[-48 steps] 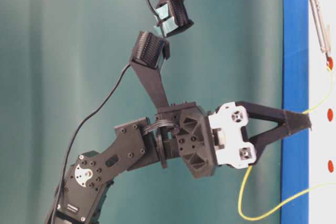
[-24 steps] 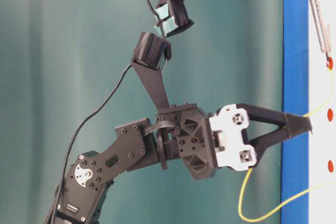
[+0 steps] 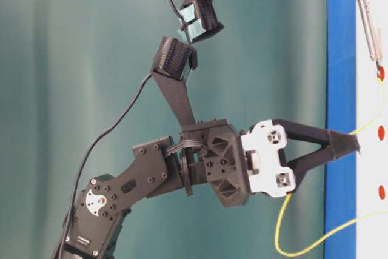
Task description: Touch the tip of the soldering iron to the tip of the solder at the mark.
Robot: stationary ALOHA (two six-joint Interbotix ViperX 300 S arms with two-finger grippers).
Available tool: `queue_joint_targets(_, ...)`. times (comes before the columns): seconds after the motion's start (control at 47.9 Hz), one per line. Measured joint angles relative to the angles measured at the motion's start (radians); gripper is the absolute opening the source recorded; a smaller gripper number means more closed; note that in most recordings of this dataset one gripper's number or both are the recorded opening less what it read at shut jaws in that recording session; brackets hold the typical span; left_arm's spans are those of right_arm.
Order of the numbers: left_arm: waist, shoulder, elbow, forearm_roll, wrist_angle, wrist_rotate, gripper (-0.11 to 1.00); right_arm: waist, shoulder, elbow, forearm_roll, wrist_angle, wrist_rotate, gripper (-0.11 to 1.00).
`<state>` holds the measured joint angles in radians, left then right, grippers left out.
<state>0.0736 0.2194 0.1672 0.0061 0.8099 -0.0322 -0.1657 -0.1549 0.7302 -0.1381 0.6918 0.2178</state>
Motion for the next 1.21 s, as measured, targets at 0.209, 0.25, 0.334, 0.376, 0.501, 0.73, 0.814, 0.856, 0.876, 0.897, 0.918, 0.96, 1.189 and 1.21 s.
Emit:
queue_joint_targets(0.209, 0.0, 0.0, 0.0, 0.0, 0.0, 0.0, 0.01, 0.0, 0.0, 0.0, 0.0, 0.0, 0.0, 0.06)
queue_joint_targets(0.25, 0.002, 0.003, 0.0, 0.0, -0.002, 0.0, 0.01, 0.0, 0.0, 0.0, 0.0, 0.0, 0.0, 0.06)
queue_joint_targets(0.334, 0.0, 0.0, 0.0, 0.0, -0.002, 0.0, 0.01, 0.0, 0.0, 0.0, 0.0, 0.0, 0.0, 0.06)
queue_joint_targets(0.376, 0.0, 0.0, 0.0, 0.0, 0.0, 0.0, 0.01, 0.0, 0.0, -0.002, 0.0, 0.0, 0.0, 0.06)
queue_joint_targets(0.501, 0.0, 0.0, 0.0, 0.0, 0.0, 0.0, 0.01, 0.0, 0.0, 0.0, -0.002, 0.0, 0.0, 0.06)
queue_joint_targets(0.73, 0.002, 0.0, 0.0, 0.0, 0.002, 0.0, 0.01, 0.0, 0.0, -0.002, -0.002, 0.0, 0.002, 0.06)
queue_joint_targets(0.814, 0.0, -0.005, 0.0, 0.0, 0.008, -0.002, 0.01, 0.0, 0.0, -0.002, 0.0, 0.0, 0.002, 0.06)
queue_joint_targets(0.856, 0.002, -0.014, 0.0, 0.0, 0.012, -0.003, 0.01, 0.0, 0.0, -0.002, 0.0, 0.0, 0.002, 0.06)
queue_joint_targets(0.876, 0.002, -0.021, 0.0, 0.0, 0.017, -0.003, 0.01, 0.0, 0.0, 0.0, 0.0, 0.0, 0.002, 0.06)
queue_joint_targets(0.897, 0.0, -0.031, 0.0, 0.0, 0.018, -0.005, 0.01, 0.0, 0.0, 0.0, -0.002, 0.0, 0.002, 0.06)
queue_joint_targets(0.918, 0.002, -0.041, 0.0, 0.0, 0.02, -0.005, 0.01, 0.0, 0.0, 0.0, -0.002, 0.0, 0.002, 0.06)
queue_joint_targets(0.96, 0.0, -0.066, 0.005, 0.0, 0.025, -0.005, 0.01, 0.0, 0.0, 0.0, -0.002, 0.0, 0.002, 0.06)
queue_joint_targets(1.189, 0.002, -0.19, 0.08, 0.0, 0.038, -0.017, 0.01, 0.0, 0.0, -0.002, 0.0, -0.003, 0.002, 0.06)
queue_joint_targets(1.21, 0.0, -0.202, 0.087, 0.0, 0.037, -0.018, 0.01, 0.0, 0.0, -0.002, 0.0, -0.005, 0.002, 0.06)
